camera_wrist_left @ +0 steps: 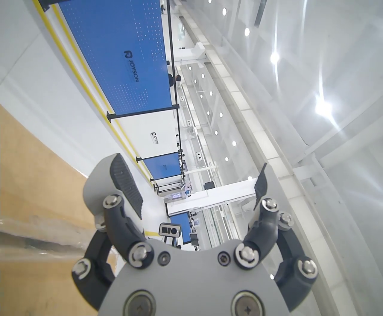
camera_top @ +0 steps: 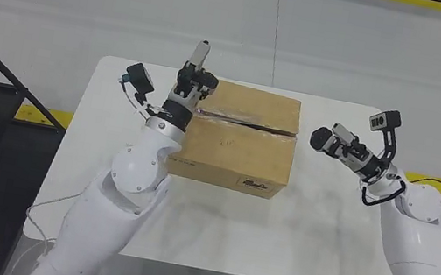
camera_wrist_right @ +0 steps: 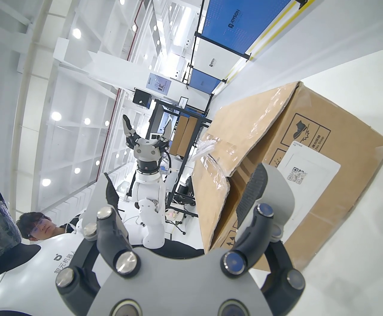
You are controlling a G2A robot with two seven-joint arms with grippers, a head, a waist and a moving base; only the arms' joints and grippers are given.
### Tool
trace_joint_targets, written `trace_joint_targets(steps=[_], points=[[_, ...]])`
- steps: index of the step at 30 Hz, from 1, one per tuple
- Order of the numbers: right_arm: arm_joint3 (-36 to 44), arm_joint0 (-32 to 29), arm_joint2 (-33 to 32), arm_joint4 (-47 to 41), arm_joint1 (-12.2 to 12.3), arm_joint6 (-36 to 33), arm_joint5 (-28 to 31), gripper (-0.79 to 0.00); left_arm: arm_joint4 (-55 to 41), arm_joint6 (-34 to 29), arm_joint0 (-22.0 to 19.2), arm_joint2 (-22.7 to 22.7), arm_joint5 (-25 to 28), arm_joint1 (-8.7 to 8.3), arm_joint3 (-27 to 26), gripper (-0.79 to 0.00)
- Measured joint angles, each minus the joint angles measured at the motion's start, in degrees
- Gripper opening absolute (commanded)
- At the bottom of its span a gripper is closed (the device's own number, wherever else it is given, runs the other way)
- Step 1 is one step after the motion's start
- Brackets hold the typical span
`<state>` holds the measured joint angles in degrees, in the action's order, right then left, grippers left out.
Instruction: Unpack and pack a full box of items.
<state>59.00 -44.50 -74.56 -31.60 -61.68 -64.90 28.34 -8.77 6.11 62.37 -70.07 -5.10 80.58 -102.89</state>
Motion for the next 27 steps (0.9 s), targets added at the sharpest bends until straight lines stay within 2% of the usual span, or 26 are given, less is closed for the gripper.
trace_joint_targets(steps=[4, 9, 13, 27], points=[[-0.5, 0.2, 0.2, -0.3, -0.1, -0.3, 0.0, 0.0, -2.8, -9.8, 0.0, -4.2, -5.4, -0.86, 0.0, 0.0], [-1.1, 0.9, 0.7, -0.4, -0.2, -0.8, 0.1, 0.0, -3.6, -19.0, -1.5, -5.6, -9.8, -1.45, 1.4, 0.0], [-2.1, 1.0, 0.7, -0.7, -0.2, -1.1, 0.3, 0.0, -5.6, -21.7, -2.9, -4.7, -11.9, -1.38, 3.3, 0.0], [-4.6, 1.3, 0.4, -1.9, -0.2, -1.7, 1.0, 0.0, 0.5, -25.2, -5.3, -0.5, -17.7, -1.66, 5.9, 0.0]])
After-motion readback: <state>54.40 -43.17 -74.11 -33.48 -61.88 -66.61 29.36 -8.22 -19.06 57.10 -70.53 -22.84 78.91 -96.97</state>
